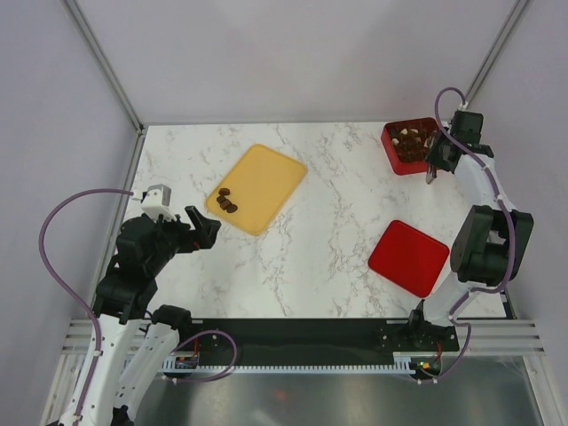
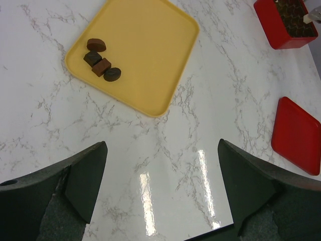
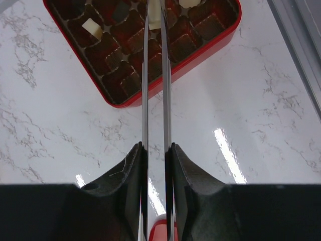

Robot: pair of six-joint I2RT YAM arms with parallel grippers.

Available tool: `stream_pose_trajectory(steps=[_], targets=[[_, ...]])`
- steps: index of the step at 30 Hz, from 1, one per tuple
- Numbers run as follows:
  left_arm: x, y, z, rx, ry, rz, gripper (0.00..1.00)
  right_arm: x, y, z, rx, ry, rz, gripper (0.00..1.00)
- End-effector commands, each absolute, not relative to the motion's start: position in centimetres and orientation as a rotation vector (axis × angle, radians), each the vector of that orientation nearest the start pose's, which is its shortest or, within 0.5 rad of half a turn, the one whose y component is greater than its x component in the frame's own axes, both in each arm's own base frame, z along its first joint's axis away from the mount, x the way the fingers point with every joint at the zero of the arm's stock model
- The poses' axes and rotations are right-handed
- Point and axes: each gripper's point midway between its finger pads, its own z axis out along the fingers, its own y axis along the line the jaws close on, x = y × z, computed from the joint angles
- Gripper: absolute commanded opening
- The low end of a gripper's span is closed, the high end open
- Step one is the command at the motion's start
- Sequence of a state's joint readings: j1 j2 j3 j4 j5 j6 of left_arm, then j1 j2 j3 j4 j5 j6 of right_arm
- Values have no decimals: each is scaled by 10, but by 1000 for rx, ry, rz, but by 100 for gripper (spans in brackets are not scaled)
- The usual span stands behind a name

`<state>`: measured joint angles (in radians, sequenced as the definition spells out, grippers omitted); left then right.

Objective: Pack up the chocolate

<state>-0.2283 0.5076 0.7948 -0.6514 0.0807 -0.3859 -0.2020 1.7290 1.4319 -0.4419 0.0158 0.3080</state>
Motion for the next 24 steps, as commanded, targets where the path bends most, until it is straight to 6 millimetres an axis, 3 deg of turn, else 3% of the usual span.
stream_pose_trajectory(steps=[1, 5, 15, 24], targets=[[216, -79, 249, -91, 1932, -476, 100, 478, -88, 175, 602, 2191, 56, 25], [216, -79, 248, -91, 1936, -476, 100, 481, -100, 167, 624, 2199, 39, 25], [216, -79, 248, -91, 1936, -476, 100, 493, -104, 164, 617, 2198, 40, 27], [216, -79, 248, -92, 1935, -474, 100, 498, -105, 155, 620, 2210, 35, 37]])
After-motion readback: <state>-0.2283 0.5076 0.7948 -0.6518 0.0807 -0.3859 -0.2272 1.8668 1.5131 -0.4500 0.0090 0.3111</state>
